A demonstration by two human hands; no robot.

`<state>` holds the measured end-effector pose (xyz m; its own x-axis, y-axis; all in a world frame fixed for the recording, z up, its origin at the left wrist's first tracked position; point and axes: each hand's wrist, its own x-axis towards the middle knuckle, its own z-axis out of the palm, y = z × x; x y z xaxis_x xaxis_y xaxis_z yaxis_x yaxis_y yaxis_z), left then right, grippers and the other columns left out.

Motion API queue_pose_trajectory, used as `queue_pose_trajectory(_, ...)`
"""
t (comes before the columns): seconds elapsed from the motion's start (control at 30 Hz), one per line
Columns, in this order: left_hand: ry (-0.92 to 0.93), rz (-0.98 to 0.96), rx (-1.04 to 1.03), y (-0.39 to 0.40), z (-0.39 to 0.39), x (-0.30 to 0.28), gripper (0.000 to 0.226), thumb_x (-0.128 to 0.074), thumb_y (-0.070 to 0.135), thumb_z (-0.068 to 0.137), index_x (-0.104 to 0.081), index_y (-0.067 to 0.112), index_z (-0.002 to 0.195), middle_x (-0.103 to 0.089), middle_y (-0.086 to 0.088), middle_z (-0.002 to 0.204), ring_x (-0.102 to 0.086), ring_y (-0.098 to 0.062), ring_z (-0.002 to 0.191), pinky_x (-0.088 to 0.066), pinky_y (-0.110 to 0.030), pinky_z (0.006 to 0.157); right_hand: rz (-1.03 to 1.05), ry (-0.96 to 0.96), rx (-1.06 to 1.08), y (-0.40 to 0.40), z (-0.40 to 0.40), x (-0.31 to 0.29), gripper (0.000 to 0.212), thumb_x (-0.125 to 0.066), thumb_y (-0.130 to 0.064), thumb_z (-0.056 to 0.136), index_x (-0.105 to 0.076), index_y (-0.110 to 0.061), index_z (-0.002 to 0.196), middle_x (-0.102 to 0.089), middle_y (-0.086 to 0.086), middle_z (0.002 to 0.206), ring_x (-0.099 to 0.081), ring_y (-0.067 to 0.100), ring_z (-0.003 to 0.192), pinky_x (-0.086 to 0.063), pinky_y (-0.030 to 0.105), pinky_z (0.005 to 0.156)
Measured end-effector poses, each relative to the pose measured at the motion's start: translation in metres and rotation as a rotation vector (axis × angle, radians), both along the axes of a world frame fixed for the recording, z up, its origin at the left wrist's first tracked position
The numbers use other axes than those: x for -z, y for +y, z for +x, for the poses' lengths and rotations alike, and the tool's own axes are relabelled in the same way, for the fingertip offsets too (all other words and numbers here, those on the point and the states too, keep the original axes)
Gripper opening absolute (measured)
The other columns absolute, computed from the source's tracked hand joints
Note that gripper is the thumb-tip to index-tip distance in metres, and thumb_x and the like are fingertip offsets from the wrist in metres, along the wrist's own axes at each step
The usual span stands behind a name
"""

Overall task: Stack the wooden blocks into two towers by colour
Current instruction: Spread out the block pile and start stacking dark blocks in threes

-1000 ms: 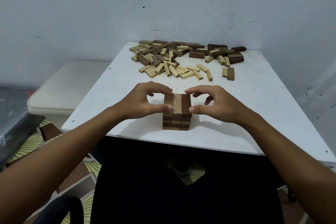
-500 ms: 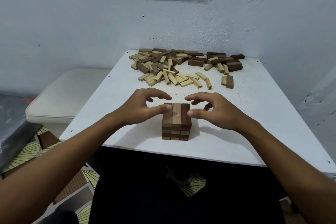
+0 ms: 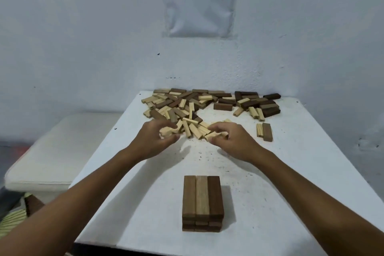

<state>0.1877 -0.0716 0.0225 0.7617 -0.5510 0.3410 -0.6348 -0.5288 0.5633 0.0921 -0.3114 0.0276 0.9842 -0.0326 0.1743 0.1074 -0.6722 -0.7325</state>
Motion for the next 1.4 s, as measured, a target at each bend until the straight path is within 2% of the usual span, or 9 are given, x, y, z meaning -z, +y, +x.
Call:
queue_pose_trajectory(0.13, -0.092, 0.096, -0.009, -0.006, 0.035, 0.018, 0.061, -0.051, 0.062, 0.078, -0.067, 0.018, 0.117, -0.065, -0.001, 0.122, -0.055, -0.019, 0.118, -0.046, -0.042, 0.097, -0.222, -0.008, -0.073, 0.014, 0.044, 0.009, 0.042, -0.056, -0.026, 0.095, -0.053, -0.018, 0.136, -0.048, 0.002, 0.144, -0.042, 0.018, 0.133, -0.038, 0.036, 0.107)
queue_pose_trajectory(0.23, -0.091, 0.192, -0.008, -0.013, 0.045, 0.027, 0.078, -0.040, 0.067, 0.080, -0.050, 0.018, 0.140, -0.041, -0.004, 0.151, -0.027, -0.026, 0.144, -0.027, -0.048, 0.115, -0.465, -0.037, -0.137, 0.025, 0.073, 0.017, 0.049, -0.045, -0.031, 0.100, -0.038, -0.023, 0.147, -0.026, 0.001, 0.158, -0.013, 0.021, 0.148, -0.023, 0.040, 0.117)
queue_pose_trajectory(0.33, -0.086, 0.289, -0.014, -0.018, 0.051, 0.037, 0.089, -0.024, 0.075, 0.080, -0.026, 0.023, 0.152, -0.014, 0.005, 0.161, 0.000, -0.015, 0.150, -0.007, -0.049, 0.120, -0.621, -0.071, -0.227, 0.033, 0.093, 0.021, 0.050, -0.034, -0.035, 0.103, -0.027, -0.022, 0.152, -0.012, -0.001, 0.162, 0.001, 0.019, 0.150, -0.013, 0.042, 0.120)
queue_pose_trajectory(0.6, -0.045, 0.317, -0.010, -0.005, 0.067, 0.048, 0.101, -0.006, 0.090, 0.074, -0.020, 0.029, 0.154, 0.001, 0.017, 0.160, 0.018, -0.002, 0.145, 0.006, -0.047, 0.120, -0.550, -0.043, -0.146, -0.007, 0.099, 0.024, 0.048, -0.039, -0.043, 0.101, -0.042, -0.023, 0.144, -0.039, -0.004, 0.152, -0.023, 0.014, 0.145, -0.025, 0.033, 0.112)
queue_pose_trajectory(0.93, -0.117, 0.191, 0.016, -0.011, 0.063, 0.050, 0.064, -0.023, 0.063, 0.091, -0.046, 0.032, 0.142, -0.031, 0.009, 0.155, -0.007, -0.009, 0.148, -0.001, -0.051, 0.118, -0.234, -0.061, 0.112, -0.048, 0.105, 0.022, 0.034, -0.052, -0.020, 0.097, -0.059, -0.018, 0.130, -0.055, 0.001, 0.136, -0.054, 0.020, 0.121, -0.045, 0.037, 0.099)
queue_pose_trajectory(1.03, -0.175, 0.106, 0.043, -0.011, 0.062, 0.047, 0.051, -0.032, 0.049, 0.095, -0.061, 0.026, 0.131, -0.051, 0.006, 0.140, -0.030, -0.011, 0.137, -0.017, -0.051, 0.114, -0.199, 0.001, 0.047, -0.037, 0.109, 0.016, 0.036, -0.053, -0.018, 0.095, -0.059, -0.023, 0.130, -0.061, -0.001, 0.128, -0.064, 0.018, 0.097, -0.052, 0.038, 0.085)
queue_pose_trajectory(1.1, -0.213, 0.077, 0.044, -0.008, 0.067, 0.045, 0.044, -0.038, 0.041, 0.095, -0.066, 0.022, 0.123, -0.058, 0.006, 0.129, -0.041, -0.015, 0.127, -0.031, -0.052, 0.106, -0.341, 0.068, 0.005, -0.036, 0.113, 0.016, 0.038, -0.058, -0.021, 0.092, -0.060, -0.025, 0.129, -0.061, -0.001, 0.128, -0.057, 0.019, 0.114, -0.046, 0.041, 0.097)
queue_pose_trajectory(1.3, -0.051, 0.112, 0.043, 0.000, 0.082, 0.045, 0.056, -0.047, 0.059, 0.082, -0.059, 0.032, 0.130, -0.045, 0.011, 0.141, -0.026, -0.022, 0.141, -0.026, -0.048, 0.112, -0.349, 0.003, 0.040, -0.038, 0.114, 0.018, 0.029, -0.066, -0.023, 0.090, -0.068, -0.020, 0.119, -0.068, -0.003, 0.116, -0.058, 0.016, 0.111, -0.046, 0.039, 0.099)
queue_pose_trajectory(1.4, -0.063, 0.077, 0.053, -0.002, 0.087, 0.044, 0.055, -0.055, 0.061, 0.078, -0.065, 0.029, 0.121, -0.057, 0.006, 0.132, -0.038, -0.024, 0.134, -0.034, -0.051, 0.108, -0.356, -0.106, 0.075, -0.041, 0.115, 0.021, 0.025, -0.068, -0.023, 0.088, -0.070, -0.018, 0.113, -0.071, -0.003, 0.105, -0.062, 0.016, 0.099, -0.049, 0.038, 0.090)
